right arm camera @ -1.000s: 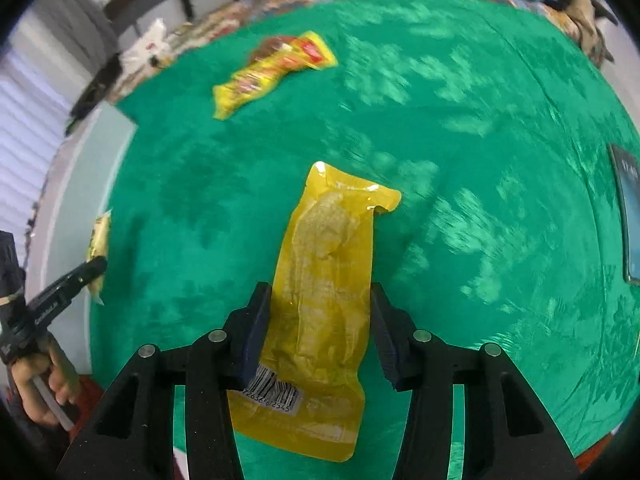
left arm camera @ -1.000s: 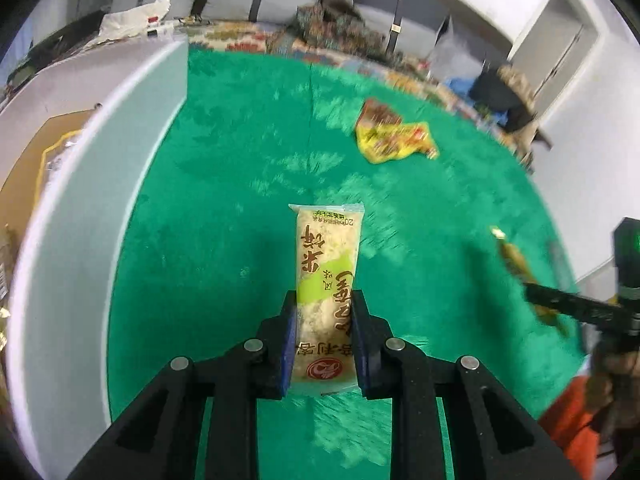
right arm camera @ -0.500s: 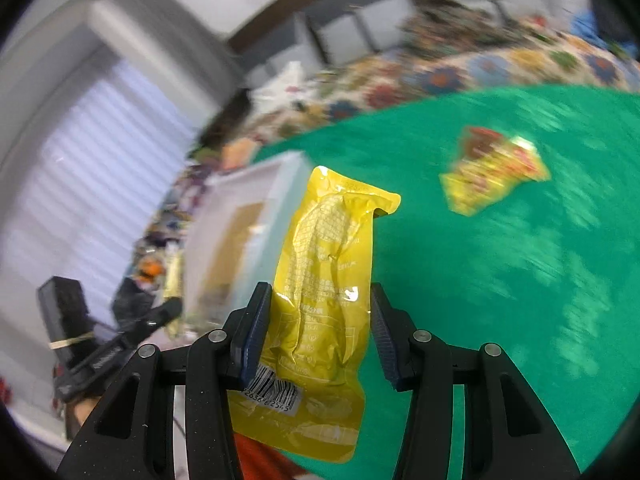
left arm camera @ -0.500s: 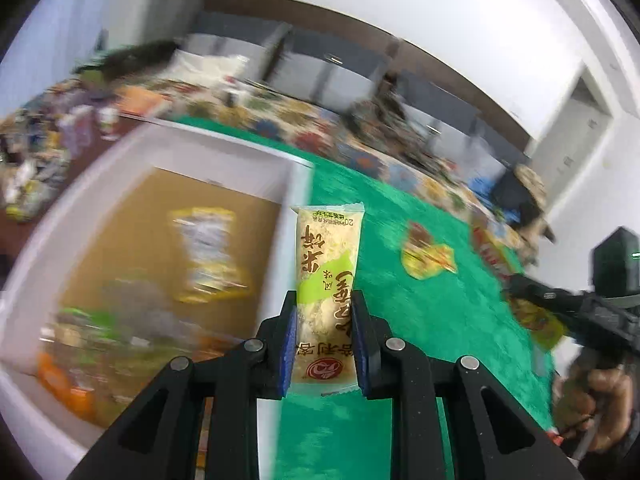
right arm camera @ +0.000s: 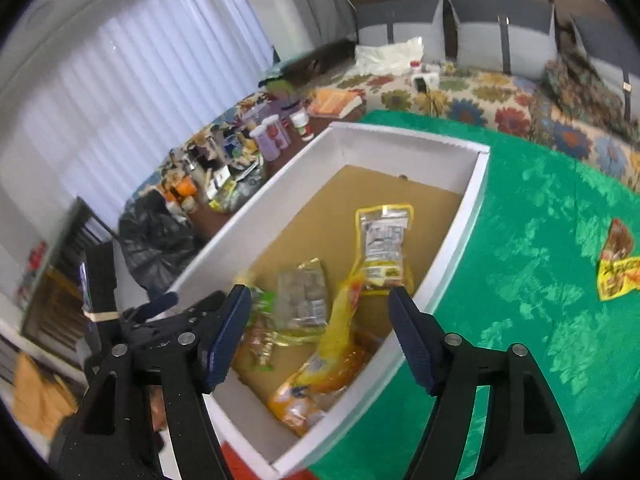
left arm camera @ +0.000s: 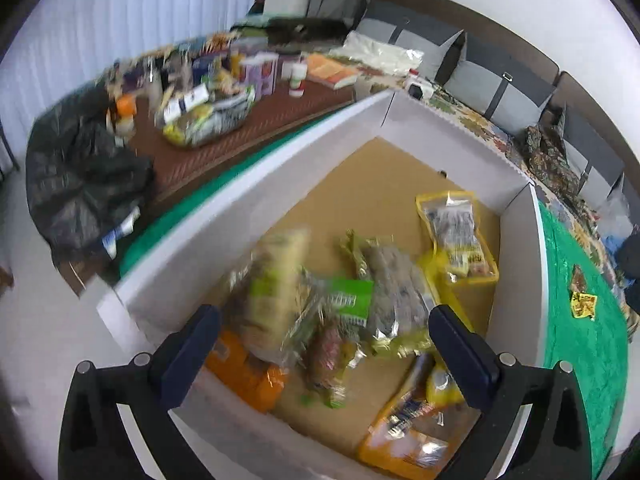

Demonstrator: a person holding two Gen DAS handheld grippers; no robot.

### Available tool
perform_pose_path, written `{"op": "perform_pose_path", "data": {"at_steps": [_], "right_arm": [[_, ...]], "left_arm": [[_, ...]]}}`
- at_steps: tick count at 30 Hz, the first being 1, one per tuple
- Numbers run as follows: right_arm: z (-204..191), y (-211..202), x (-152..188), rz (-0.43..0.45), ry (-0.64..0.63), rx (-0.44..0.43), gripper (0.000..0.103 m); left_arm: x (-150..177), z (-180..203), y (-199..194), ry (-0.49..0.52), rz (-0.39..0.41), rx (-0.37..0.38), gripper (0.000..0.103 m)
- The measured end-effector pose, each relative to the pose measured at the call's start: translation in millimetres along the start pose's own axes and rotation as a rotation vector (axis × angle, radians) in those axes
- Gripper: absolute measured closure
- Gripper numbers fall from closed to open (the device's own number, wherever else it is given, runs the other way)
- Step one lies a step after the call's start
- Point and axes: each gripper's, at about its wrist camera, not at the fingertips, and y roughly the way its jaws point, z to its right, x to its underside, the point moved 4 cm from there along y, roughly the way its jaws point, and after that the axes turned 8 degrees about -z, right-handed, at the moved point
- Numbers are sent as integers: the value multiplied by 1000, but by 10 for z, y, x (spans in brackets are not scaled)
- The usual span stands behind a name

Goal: Organize snacks
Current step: 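Carry both packs into the white box and open both tools, then return both tools to the remaining packs on the cloth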

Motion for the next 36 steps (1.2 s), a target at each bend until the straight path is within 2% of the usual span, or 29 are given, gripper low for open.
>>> {"op": "perform_pose_path", "data": {"at_steps": [4,7,9,13,16,19,23,29,33,36], "right_arm": [[388,-121,240,51,7,80,29],[881,-201,500,79,18,229,29],[1362,-198,789,50,34,352,29],[2351,-298,1499,-42,124,534,29],[3036,-600,2052,-75,211,645,29],[3494,-902,2409,-76,281,717,29],[3865,-1210,2714,-41,357,754,29],[4085,-1322,2909,35,422,703,29],[4148,-1334,2920,47,453,658,26],[4127,-1302,2944,40,448,665,24]], "left_arm": [[83,87,-17,-28,19,37,0],[94,372,-167,7,49,81,0],[63,663,-277,61,70,118,0],[176,1280,-458,184,77,201,0],[345,1852,-566,303,67,280,0],[593,2472,-570,437,27,353,0],[923,3094,-378,573,-50,351,0],[1363,3674,-66,732,-126,317,0],[1489,3871,137,791,-146,261,0],[1526,3964,290,786,-171,247,0]]}}
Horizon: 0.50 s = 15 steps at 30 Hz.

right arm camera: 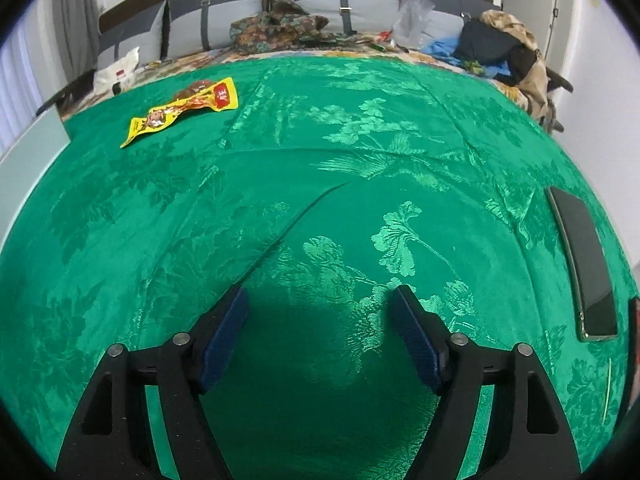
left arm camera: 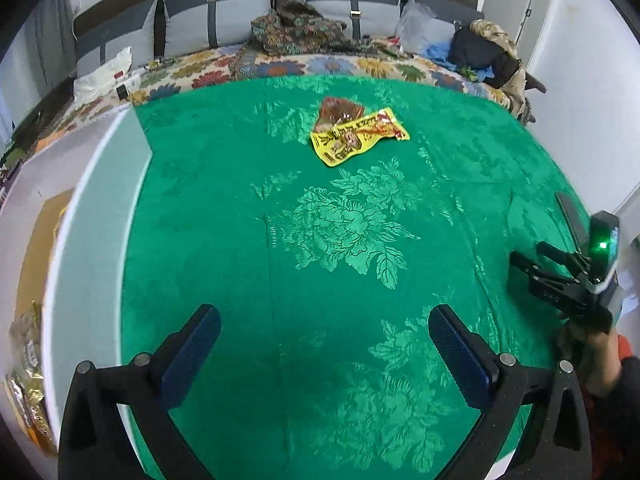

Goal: Organize snacks
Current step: 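Return both tools to the remaining packs on the cloth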

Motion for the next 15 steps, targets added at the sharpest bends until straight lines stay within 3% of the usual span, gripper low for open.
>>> {"op": "perform_pose_path", "data": {"at_steps": [5,15], "right_arm": [[2,7,2,-1,3,-1,22],[6,10,2,-1,3,-2,22]], "left_arm": [[-78,32,278,-42,-47,22,0],[-158,-7,640,-4,-122,-35,0]]}}
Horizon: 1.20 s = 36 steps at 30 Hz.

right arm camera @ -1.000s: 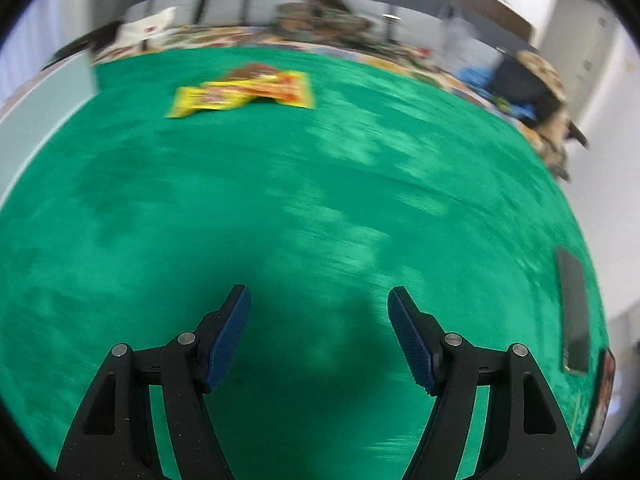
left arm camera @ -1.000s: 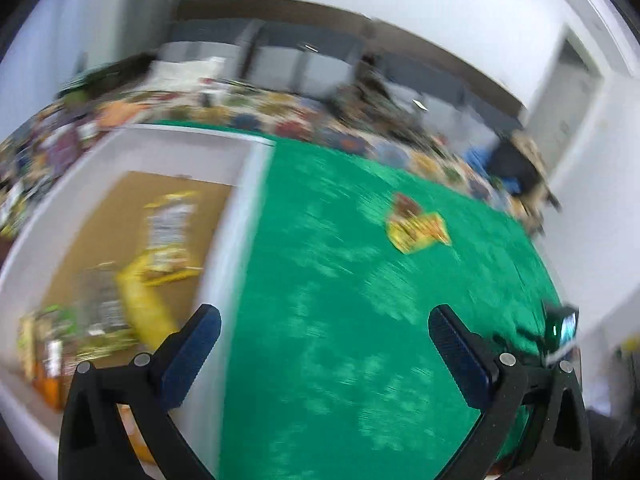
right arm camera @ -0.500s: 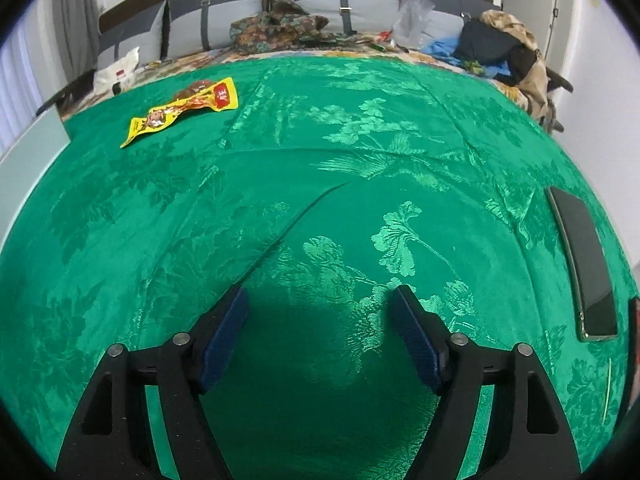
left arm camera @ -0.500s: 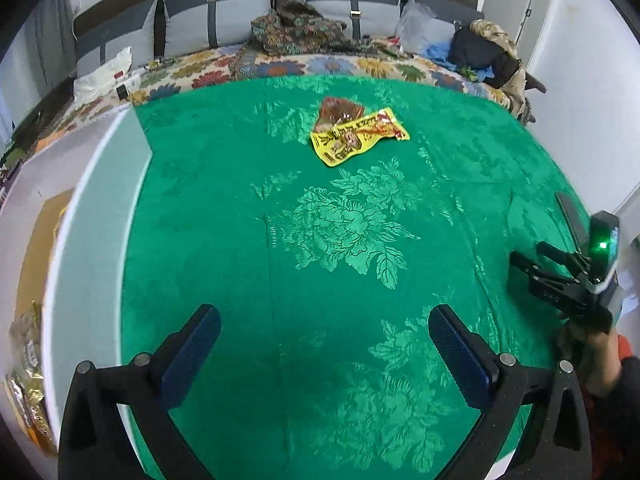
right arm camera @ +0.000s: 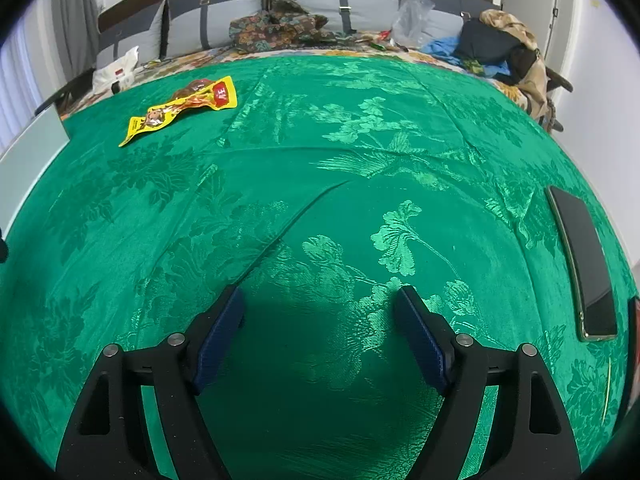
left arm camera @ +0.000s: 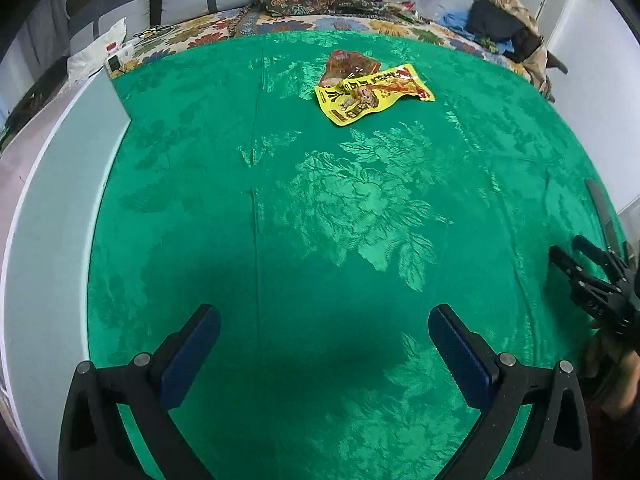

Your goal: Organize snacks

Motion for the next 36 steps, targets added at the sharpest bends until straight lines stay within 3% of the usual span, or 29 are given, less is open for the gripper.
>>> {"op": "perform_pose_path", "data": {"at_steps": [4,7,10,14,20,24,25,26,27,28,29,30,34,36], "right_arm": [[0,0,0,0,0,0,22],[0,-1,0,0,0,-1,22],[3,1,0,0,0,-2,21],[2,1,0,0,1,-2,21],[2,0,1,0,1,-2,21],[2,0,1,0,1,-2,21],[2,0,2,0,1,-2,21],[3,0,2,0,1,-2,21],[2,0,1,0,1,-2,21],[2,1,3,0,1,-2,21],[1,2,4,0,1,-2,21],[0,5,5,0,2,-3,21],[-8,12,7,0,1,-2,21],[-9,12,9,0,1,-2,21]], "left_arm": [[-405,-38,-8,31,18,-19,0],[-995,-70,-59,28,79,-10,0],[-1601,-94,3,0,114,48,0],[-2344,2,338,-4,86,100,0],[-2907,225,1010,48,19,-10,1],[-2947,377,1344,133,-28,-58,1],[-2929,389,1348,149,-6,-51,6],[-2904,378,1307,149,23,-6,24],[-2893,353,1271,142,41,-15,37],[-2866,315,1246,130,36,-15,39],[-2805,271,1205,120,37,-18,53],[-2737,237,1171,111,32,-19,57],[-2120,5,961,-4,22,-18,58],[-1617,-141,815,-89,16,-25,58]]}}
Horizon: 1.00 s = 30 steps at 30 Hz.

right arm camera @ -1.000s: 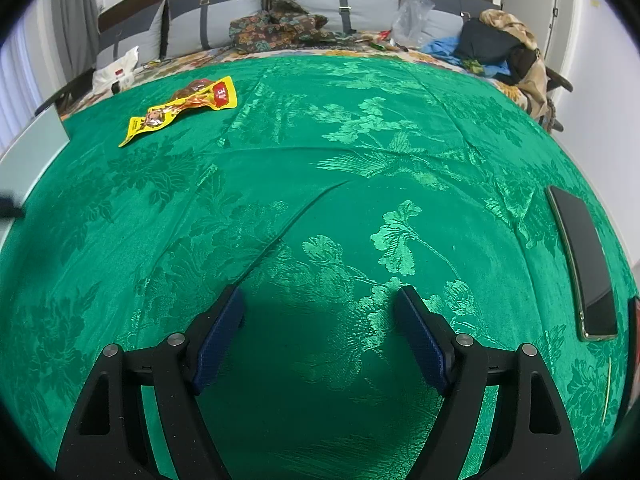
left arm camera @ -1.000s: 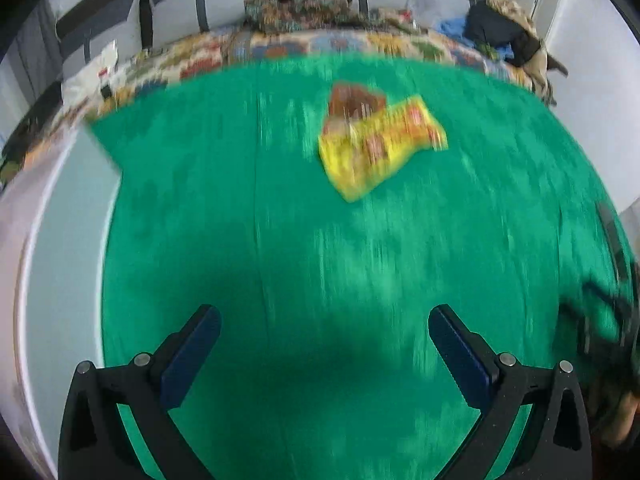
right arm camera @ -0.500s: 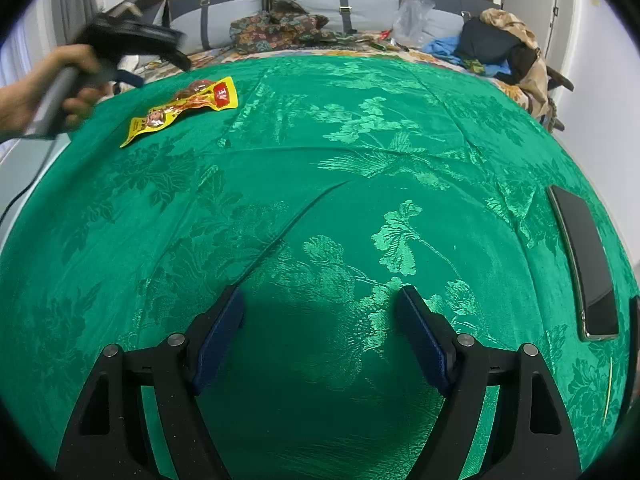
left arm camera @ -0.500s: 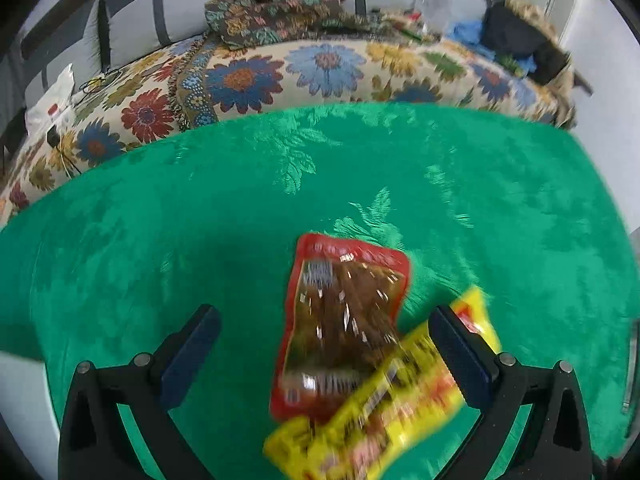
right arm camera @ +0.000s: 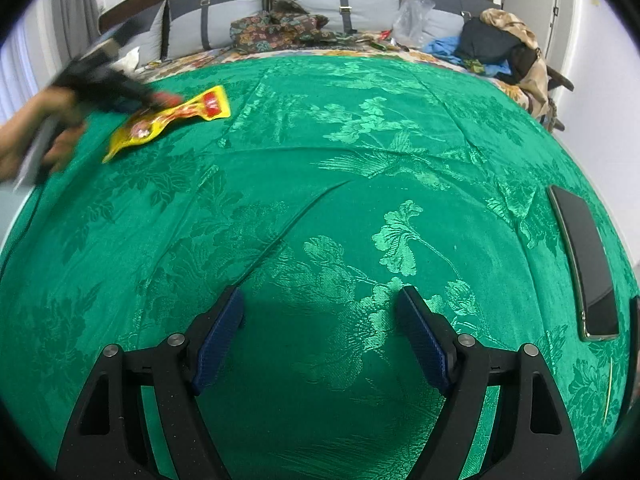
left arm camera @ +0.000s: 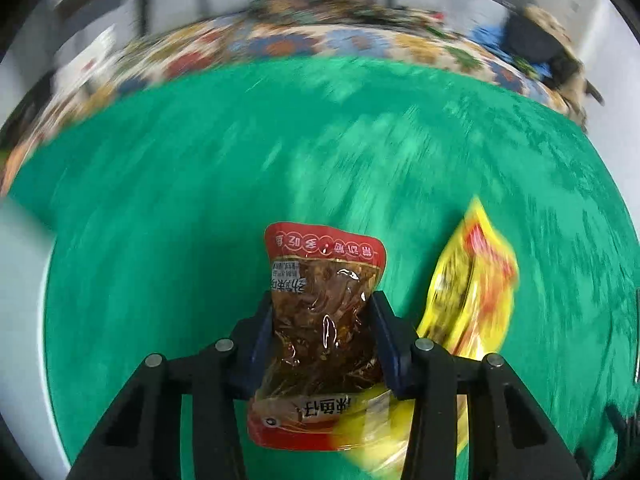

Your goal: Organize snacks

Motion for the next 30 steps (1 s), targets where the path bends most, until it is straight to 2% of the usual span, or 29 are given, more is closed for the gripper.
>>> {"op": "perform_pose_path", "data": {"at_steps": [2,5,7,8,10,12,14,19,27,30], "right_arm": [[0,-1,0,0,0,0,21],[0,-1,0,0,0,0,21],[2,-1,0,0,0,0,21],[2,-1,0,0,0,1,21],[1,0,-3,-1,1,6,21],[2,-1,-6,-1,1,5,21],[3,-1,-5,-1,1,5,21],[4,-1,-5,-1,1,5,20],[3,0,-5,-1,1,4,20],[6,-2,-5,-1,1,5,20]], "left_arm": [[591,-190,-195,-92,-16,11,59],[1353,-374,-437,-177,-25,11,58],[1631,-457,-518,-194,-4,-9,52],[1752,-498,-553,-191,22,-3,46],[1839,-537,-574,-159,63,-8,33],[1890,-600,-533,-119,94,-56,9],[1922,-685,-490,-114,124,-52,2],[1915,-585,-447,-57,191,-87,0],[1896,-558,-448,-23,192,-53,0],[1906,-524,-476,6,198,-17,0]]}}
